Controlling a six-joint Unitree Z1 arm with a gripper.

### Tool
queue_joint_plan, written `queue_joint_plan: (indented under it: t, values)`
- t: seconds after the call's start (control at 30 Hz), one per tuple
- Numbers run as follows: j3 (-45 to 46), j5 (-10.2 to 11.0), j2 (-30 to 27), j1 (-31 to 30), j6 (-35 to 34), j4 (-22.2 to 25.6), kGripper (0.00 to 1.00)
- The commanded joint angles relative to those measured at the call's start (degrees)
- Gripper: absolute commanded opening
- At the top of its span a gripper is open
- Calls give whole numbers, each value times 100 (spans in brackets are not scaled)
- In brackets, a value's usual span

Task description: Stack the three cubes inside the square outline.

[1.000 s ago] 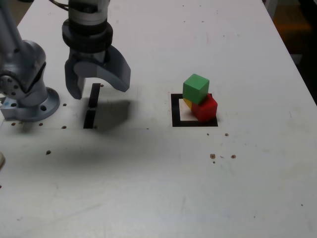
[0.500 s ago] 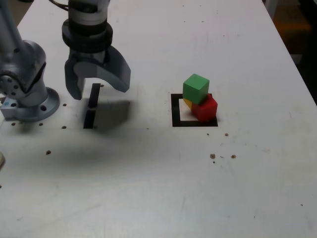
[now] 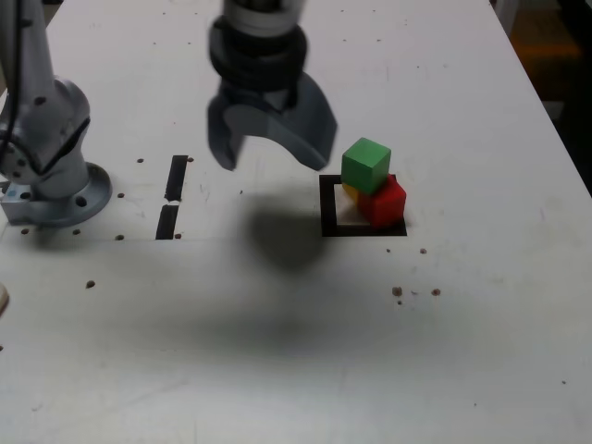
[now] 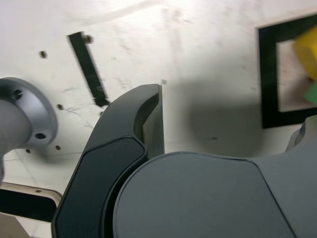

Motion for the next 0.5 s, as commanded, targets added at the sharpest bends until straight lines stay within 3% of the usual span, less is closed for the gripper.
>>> queue_joint_plan:
  t: [0.0,0.3,0.47]
  values:
    - [-1114,-30,228,-115,66,83,100]
    - [-2426,-243,906,-522,125,462,100]
    - [-3132,-257,1305,-668,152,775,100]
